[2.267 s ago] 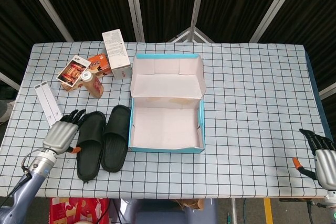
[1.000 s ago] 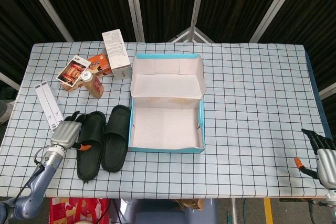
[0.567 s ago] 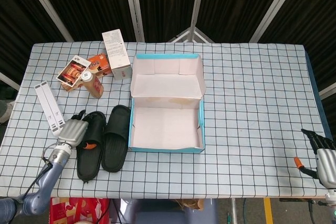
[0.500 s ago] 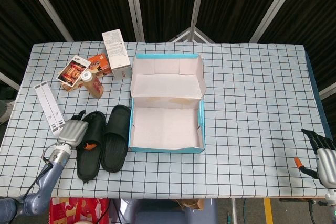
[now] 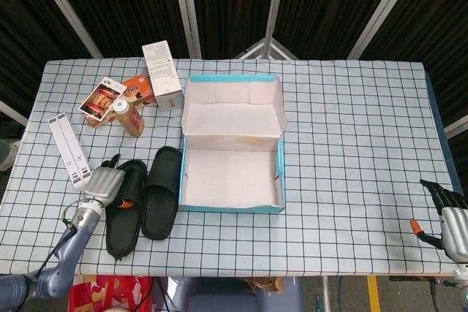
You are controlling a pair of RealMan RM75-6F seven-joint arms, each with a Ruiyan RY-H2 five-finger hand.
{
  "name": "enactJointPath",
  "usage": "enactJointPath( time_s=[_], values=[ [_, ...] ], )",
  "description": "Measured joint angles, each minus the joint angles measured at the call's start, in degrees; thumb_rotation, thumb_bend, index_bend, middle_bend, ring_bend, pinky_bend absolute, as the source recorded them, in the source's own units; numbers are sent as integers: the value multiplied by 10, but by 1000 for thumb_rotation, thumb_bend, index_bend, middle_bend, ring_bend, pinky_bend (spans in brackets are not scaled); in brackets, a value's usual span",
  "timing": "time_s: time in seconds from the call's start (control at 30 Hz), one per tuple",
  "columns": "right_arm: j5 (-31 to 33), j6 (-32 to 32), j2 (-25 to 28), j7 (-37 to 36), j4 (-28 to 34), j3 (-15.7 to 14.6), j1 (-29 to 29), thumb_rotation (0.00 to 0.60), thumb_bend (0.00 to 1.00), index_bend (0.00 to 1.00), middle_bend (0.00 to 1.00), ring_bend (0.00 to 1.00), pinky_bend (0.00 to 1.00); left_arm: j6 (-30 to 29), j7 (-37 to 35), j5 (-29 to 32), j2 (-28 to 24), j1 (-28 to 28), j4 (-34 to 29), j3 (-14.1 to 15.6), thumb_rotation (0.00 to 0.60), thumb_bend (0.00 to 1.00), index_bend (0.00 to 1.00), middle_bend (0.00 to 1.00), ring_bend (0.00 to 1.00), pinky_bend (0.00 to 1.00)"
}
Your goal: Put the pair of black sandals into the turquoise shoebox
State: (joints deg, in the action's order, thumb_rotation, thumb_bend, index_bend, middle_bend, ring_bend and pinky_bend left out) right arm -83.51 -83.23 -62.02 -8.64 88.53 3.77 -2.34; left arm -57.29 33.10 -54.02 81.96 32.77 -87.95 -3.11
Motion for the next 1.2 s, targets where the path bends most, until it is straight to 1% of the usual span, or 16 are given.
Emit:
enactJointPath(
  time_s=[0.07,0.13,0.2,0.33,0.43,0.53,0.67,0.7,0.77,0.8,0.83,0.9,0.97,1.1,1.2],
  values=[
    [0,1,0,-1,0,0,0,600,318,161,200,237,193,-6,0,-3,2,0,0,-1,432,383,379,421,55,169],
    [0,2,0,0,0,0,-1,600,318,161,200,237,194,-15,-4,-10,4,-1,0,-2,401,434,417,444,69,169],
    [-2,1,0,0,0,-1,-1,600,318,161,200,237,194,-27,-12,-23,5,-4,1,-4,390,449,431,454,74,169],
    [-3,0,0,-1,1,-1,-1,600,318,161,199,237,193,-48,-29,-50,-1,-10,-7,-5,388,458,433,452,74,169],
    [-3,0,0,-4,1,-1,0,600,318,161,199,237,193,-59,-27,-63,-25,-15,-33,-3,390,458,432,449,74,168],
    [-2,2,1,-8,0,-1,0,600,318,161,199,237,193,-79,-15,-82,-65,-21,-77,2,390,458,425,444,74,168],
    [0,3,2,-13,0,-1,0,600,317,161,199,237,194,-111,14,-113,-140,-31,-161,10,391,458,425,443,74,168],
    [0,3,2,-14,0,-1,0,600,318,161,199,237,193,-118,23,-121,-157,-33,-180,11,398,458,425,443,74,168],
    [1,1,3,-17,0,0,1,600,317,161,199,237,193,-133,45,-140,-196,-36,-221,14,481,458,425,441,74,169],
    [1,1,4,-19,0,0,1,600,318,161,200,237,193,-139,56,-149,-213,-36,-239,14,543,458,424,440,74,169],
    [1,0,4,-21,0,0,2,600,317,161,199,237,193,-145,68,-158,-229,-36,-255,14,590,458,424,440,78,171],
    [1,-1,5,-25,0,0,3,600,318,161,200,237,194,-158,100,-182,-263,-33,-284,9,600,458,427,441,95,189],
    [0,-2,6,-28,1,0,3,600,319,161,200,237,193,-169,136,-213,-284,-23,-302,-5,600,458,436,438,108,213],
    [-1,-5,8,-35,0,1,5,600,318,161,200,237,193,-173,210,-273,-295,20,-313,-46,600,464,443,438,107,216],
    [1,-6,9,-40,-2,1,6,600,319,161,200,237,193,-143,263,-283,-295,68,-315,-73,600,465,436,437,108,216]
  ],
)
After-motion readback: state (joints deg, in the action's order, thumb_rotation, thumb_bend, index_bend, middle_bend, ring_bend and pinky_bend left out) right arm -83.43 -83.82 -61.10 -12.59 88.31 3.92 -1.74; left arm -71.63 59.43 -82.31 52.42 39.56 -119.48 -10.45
